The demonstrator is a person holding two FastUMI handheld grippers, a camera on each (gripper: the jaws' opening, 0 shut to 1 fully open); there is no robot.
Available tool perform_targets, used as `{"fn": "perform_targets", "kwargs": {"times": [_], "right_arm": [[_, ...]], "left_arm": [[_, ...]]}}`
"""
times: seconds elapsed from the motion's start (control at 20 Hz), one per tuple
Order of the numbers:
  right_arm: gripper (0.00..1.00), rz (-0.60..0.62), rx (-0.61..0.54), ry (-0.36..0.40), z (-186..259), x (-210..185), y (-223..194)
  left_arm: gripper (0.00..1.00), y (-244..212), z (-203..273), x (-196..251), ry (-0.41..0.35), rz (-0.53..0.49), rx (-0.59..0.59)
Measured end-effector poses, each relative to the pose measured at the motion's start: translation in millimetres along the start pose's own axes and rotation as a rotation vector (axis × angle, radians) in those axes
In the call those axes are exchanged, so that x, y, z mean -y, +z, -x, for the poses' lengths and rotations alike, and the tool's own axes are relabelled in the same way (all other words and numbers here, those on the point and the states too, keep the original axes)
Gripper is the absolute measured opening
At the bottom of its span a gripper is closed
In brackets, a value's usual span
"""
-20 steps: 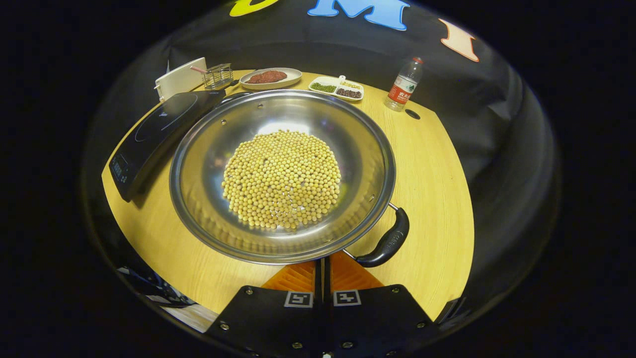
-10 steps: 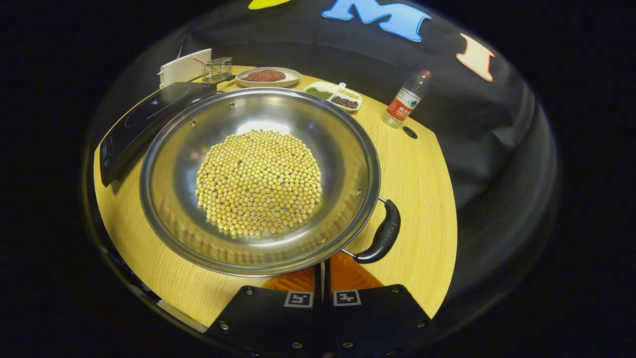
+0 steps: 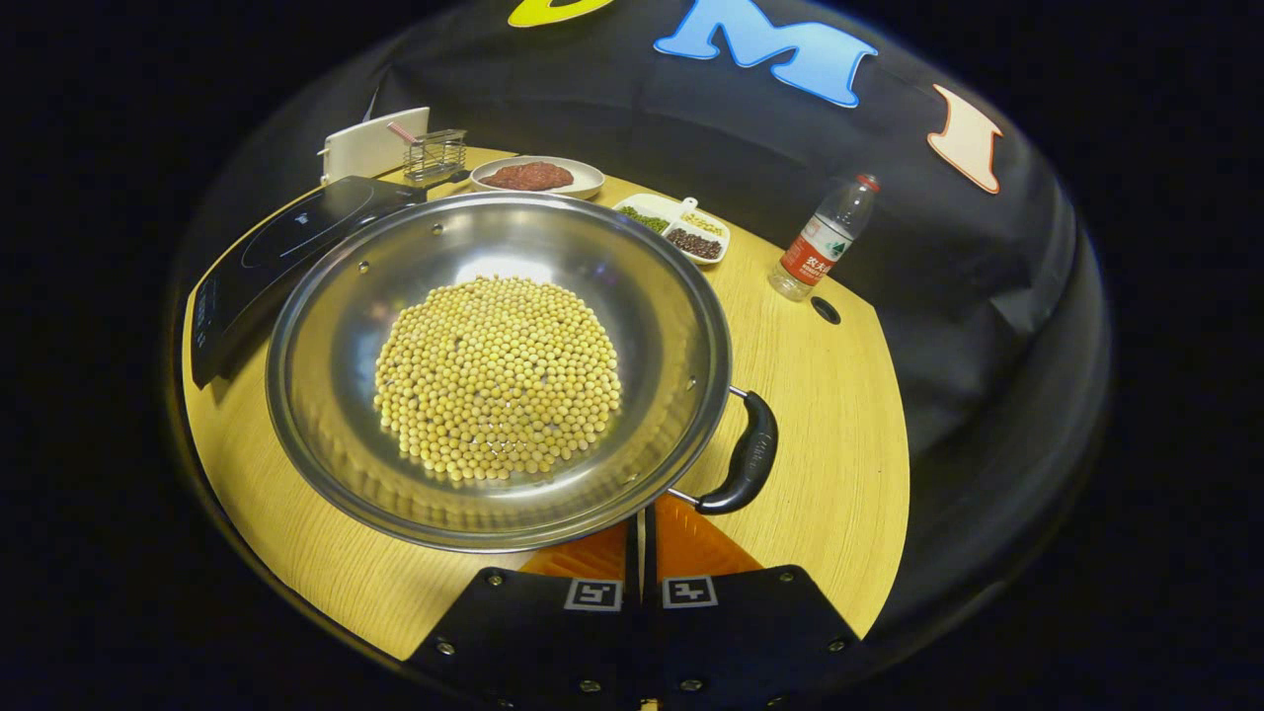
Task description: First push the handle of the pot to place it horizontally, then grasp the pot with both hands and set it on the induction cooktop.
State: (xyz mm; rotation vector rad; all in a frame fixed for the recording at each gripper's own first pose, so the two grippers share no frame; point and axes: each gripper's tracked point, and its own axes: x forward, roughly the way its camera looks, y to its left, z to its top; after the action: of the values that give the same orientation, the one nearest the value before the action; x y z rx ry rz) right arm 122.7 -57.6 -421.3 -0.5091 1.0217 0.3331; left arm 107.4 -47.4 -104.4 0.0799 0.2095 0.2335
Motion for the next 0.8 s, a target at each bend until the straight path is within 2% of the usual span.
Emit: {"fn": "perform_targets", "kwargs": {"times": [0.15, 0.25, 0.4, 0.45, 0.5, 0.55, 0.6, 0.65, 0.8], "right_arm": [[0.01, -0.054, 0.02, -0.037, -1, 11, 4], [0.01, -0.118, 0.047, -0.074, 3, 23, 10], [0.01, -0.211, 0.075, -0.088, 12, 30, 13], [0.01, -0.25, 0.095, -0.078, 18, 31, 16], [0.05, -0.294, 0.11, -0.069, 25, 32, 19], [0.09, -0.338, 0.132, -0.065, 30, 32, 23], [0.36, -0.374, 0.159, -0.063, 35, 33, 28], [0.47, -0.402, 0.185, -0.069, 41, 35, 33], [0.98, -0.472, 0.233, -0.078, 50, 39, 43]], "left_arm": [[1.0, -8, -4, -2, 0.0, -0.011, -0.018], [0.9, -16, -11, 0, -0.01, -0.003, -0.029], [1.0, -31, -28, 8, -0.057, 0.022, -0.055], [0.9, -37, -35, 12, -0.082, 0.032, -0.067], [0.98, -45, -43, 17, -0.109, 0.042, -0.08], [0.98, -51, -52, 21, -0.133, 0.048, -0.09], [0.99, -58, -60, 23, -0.153, 0.05, -0.099], [1.0, -63, -67, 25, -0.173, 0.049, -0.111], [0.98, -90, -92, 36, -0.233, 0.047, -0.163]]}}
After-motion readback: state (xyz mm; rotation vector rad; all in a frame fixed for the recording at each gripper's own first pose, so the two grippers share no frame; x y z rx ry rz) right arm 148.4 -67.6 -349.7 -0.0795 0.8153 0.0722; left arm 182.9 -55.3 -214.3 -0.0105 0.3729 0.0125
